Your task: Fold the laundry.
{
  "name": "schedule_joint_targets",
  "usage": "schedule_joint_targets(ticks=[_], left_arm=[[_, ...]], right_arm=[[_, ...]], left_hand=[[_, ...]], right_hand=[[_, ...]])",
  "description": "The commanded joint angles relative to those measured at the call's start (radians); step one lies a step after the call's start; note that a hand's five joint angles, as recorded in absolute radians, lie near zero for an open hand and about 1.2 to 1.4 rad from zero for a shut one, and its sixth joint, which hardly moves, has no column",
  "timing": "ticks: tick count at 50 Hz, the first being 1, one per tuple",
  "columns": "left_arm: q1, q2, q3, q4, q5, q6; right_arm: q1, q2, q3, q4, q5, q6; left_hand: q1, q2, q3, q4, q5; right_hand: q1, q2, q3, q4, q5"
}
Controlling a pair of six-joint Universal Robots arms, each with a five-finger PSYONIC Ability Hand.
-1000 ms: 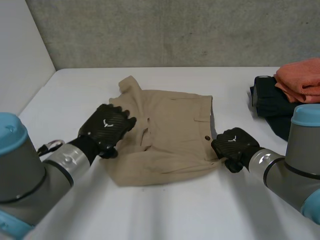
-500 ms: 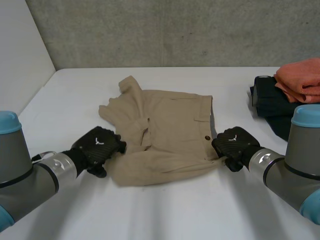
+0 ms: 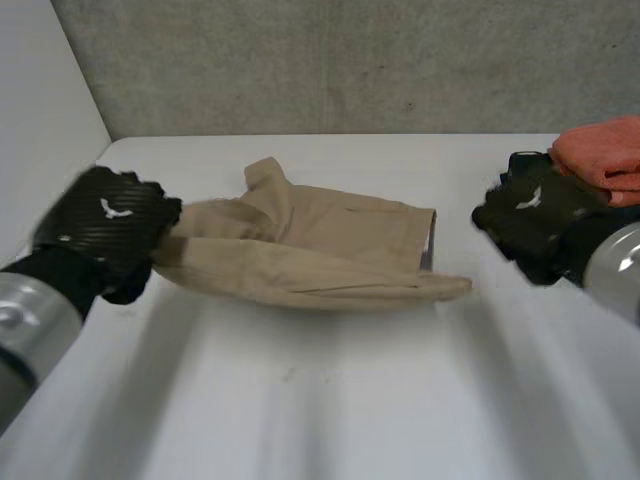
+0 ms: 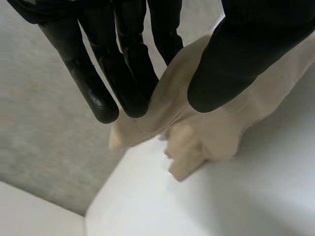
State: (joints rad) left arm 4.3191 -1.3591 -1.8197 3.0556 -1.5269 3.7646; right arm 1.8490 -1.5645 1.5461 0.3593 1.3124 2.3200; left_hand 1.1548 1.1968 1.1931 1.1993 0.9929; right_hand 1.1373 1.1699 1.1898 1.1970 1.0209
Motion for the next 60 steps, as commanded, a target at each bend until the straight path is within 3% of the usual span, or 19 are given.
schedule_joint_targets(ticks=[1,4,8,10,12,14,21,30,37,49,56,60], left_arm=[[-0.056,0.031,0.048,-0.017,-0.045,-0.011],[-0.064,-0.078,0.063,-0.011,-0.048,-0.014],[-0.067,-0.291,0.100,-0.001,-0.055,-0.016],[-0.071,-0.349,0.115,-0.001,-0.061,-0.016],[-0.088,-0.411,0.138,0.000,-0.071,-0.017],[-0.104,-0.432,0.155,0.003,-0.079,-0.017],[-0.116,-0.429,0.188,0.058,-0.090,-0.017],[-0.116,-0.439,0.276,0.095,-0.094,-0.016],[-0.116,-0.465,0.355,0.094,-0.096,-0.035],[-0.110,-0.474,0.398,0.092,-0.118,-0.072],[-0.110,-0.474,0.410,0.092,-0.128,-0.089],[-0.110,-0.471,0.410,0.089,-0.130,-0.127]], right_arm=[[-0.002,-0.068,-0.106,0.026,-0.002,0.028],[-0.002,-0.028,-0.115,0.024,-0.010,0.064],[0.006,0.151,-0.138,0.024,-0.005,0.130],[0.004,0.217,-0.133,0.007,-0.005,0.192],[0.004,0.238,-0.115,-0.025,-0.002,0.258],[0.006,0.238,-0.046,-0.096,0.013,0.350],[0.024,0.144,0.175,-0.259,0.034,0.530],[0.258,0.136,0.296,-0.318,0.045,0.764],[0.335,0.236,0.261,-0.388,0.083,0.865],[0.447,0.474,0.129,-0.462,0.261,0.865],[0.469,0.521,0.091,-0.536,0.286,0.855],[0.466,0.526,0.089,-0.540,0.292,0.846]], left_hand=[[0.241,0.199,0.203,0.197,0.229],[0.241,0.199,0.203,0.197,0.229],[0.241,0.199,0.203,0.197,0.229],[0.241,0.199,0.203,0.197,0.229],[0.241,0.199,0.203,0.197,0.229],[0.241,0.199,0.203,0.197,0.229],[0.241,0.199,0.203,0.197,0.229],[0.241,0.199,0.203,0.197,0.229],[0.241,0.199,0.203,0.197,0.229],[0.241,0.199,0.203,0.197,0.229],[0.241,0.199,0.203,0.197,0.229],[0.241,0.199,0.203,0.197,0.229]], right_hand=[[0.259,0.226,0.206,0.199,0.201],[0.259,0.226,0.206,0.199,0.201],[0.225,0.193,0.173,0.165,0.167],[-0.231,-0.263,-0.283,-0.291,-0.289],[-0.379,-0.412,-0.432,-0.439,-0.437],[-0.672,-0.704,-0.724,-0.732,-0.730],[-0.706,-0.738,-0.758,-0.766,-0.764],[-0.729,-0.762,-0.782,-0.789,-0.788],[-0.718,-0.750,-0.770,-0.777,-0.776],[-0.647,-0.680,-0.700,-0.707,-0.706],[-0.342,-0.375,-0.395,-0.402,-0.400],[0.206,0.173,0.153,0.146,0.148]])
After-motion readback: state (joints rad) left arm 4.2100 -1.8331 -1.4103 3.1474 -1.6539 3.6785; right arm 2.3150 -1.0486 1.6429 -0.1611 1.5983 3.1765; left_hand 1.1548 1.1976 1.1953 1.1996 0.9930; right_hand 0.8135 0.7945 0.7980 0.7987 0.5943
